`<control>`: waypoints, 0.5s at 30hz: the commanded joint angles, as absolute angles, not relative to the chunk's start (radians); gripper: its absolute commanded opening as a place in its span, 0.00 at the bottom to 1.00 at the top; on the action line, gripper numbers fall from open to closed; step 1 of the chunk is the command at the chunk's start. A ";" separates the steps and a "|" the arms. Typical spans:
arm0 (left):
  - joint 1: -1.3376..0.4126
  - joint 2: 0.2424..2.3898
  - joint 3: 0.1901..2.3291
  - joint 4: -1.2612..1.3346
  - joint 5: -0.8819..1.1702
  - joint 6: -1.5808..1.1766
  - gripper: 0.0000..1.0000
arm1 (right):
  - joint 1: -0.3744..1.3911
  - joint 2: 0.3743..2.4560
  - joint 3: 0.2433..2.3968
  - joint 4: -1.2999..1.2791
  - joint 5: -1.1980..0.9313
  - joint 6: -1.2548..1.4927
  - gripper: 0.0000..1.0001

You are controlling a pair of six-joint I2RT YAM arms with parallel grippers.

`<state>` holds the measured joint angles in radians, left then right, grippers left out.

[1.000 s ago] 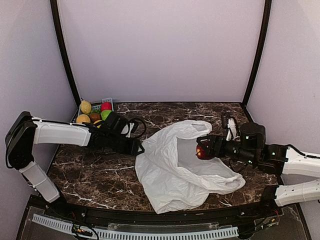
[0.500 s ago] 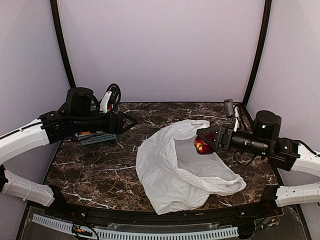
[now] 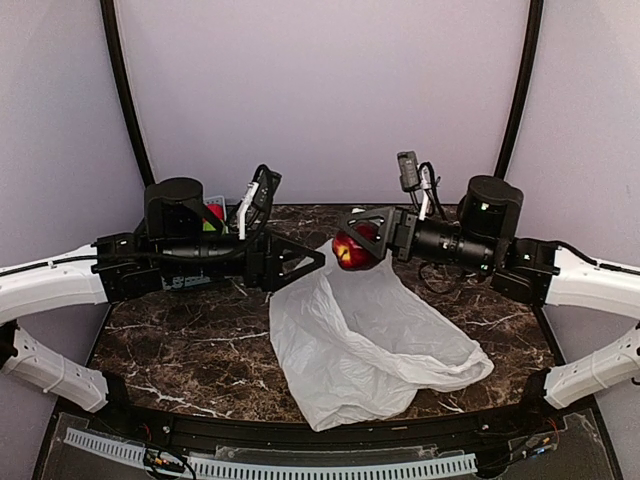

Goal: Untie the knot of the plastic bag and take out the fruit
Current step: Pass from the right arm to the left

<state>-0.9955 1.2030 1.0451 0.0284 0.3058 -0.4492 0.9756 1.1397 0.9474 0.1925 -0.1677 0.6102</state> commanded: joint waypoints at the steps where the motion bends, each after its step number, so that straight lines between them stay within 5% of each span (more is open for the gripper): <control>1: -1.024 1.216 1.019 0.172 0.303 -0.494 0.85 | 1.021 1.204 1.003 0.288 -0.153 0.621 0.24; 15: -1.057 1.234 1.029 0.107 0.226 -0.472 0.87 | 1.057 1.281 1.057 0.287 -0.088 0.681 0.24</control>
<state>-1.0489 1.2369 1.0389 0.1364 0.2634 -0.4831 1.0470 1.2720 1.0306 0.2462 -0.1154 0.6571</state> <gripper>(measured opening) 0.870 0.805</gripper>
